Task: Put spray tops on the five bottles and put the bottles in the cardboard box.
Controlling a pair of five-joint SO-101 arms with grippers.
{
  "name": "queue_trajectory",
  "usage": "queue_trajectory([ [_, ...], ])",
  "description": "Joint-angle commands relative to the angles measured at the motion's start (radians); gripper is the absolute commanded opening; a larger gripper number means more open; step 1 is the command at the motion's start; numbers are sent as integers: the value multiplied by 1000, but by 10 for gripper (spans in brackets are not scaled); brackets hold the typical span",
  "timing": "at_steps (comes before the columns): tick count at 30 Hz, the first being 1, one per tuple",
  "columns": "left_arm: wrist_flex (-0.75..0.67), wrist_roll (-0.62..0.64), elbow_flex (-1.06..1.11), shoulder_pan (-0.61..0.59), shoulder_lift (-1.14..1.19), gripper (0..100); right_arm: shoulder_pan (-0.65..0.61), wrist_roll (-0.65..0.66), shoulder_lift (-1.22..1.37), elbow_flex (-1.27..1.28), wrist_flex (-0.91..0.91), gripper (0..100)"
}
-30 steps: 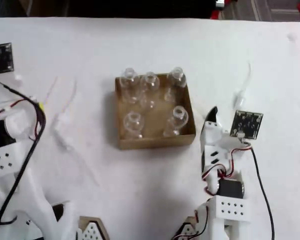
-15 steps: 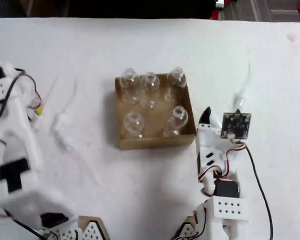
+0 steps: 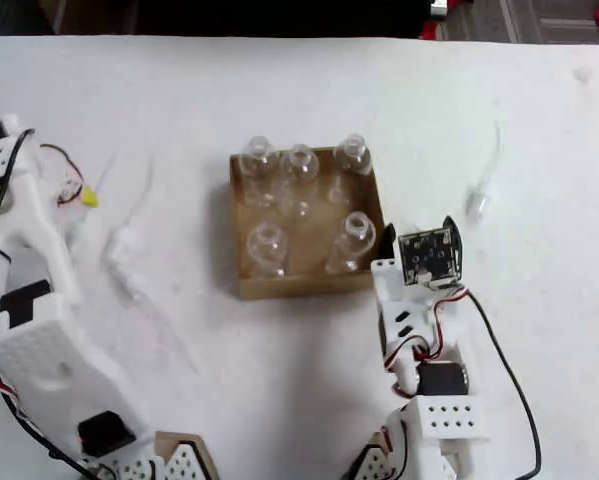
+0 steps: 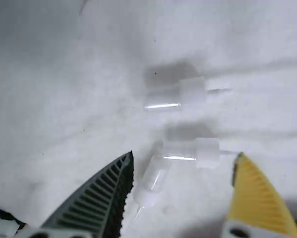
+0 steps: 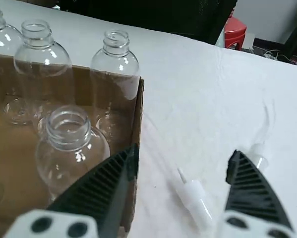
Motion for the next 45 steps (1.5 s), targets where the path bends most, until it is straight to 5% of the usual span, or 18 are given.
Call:
queue_trajectory([
  [1, -58, 72, -28, -54, -4, 338, -5, 15, -7, -9, -24, 261],
  [17, -334, 150, 183, -8, -2, 332, -25, 20, -7, -11, -18, 261],
  [30, -414, 158, 244, 5, 94, 331, -79, 121, -7, -6, 12, 261],
  [45, -115, 158, -72, -13, 263, 331, -79, 121, -7, -6, 10, 261],
])
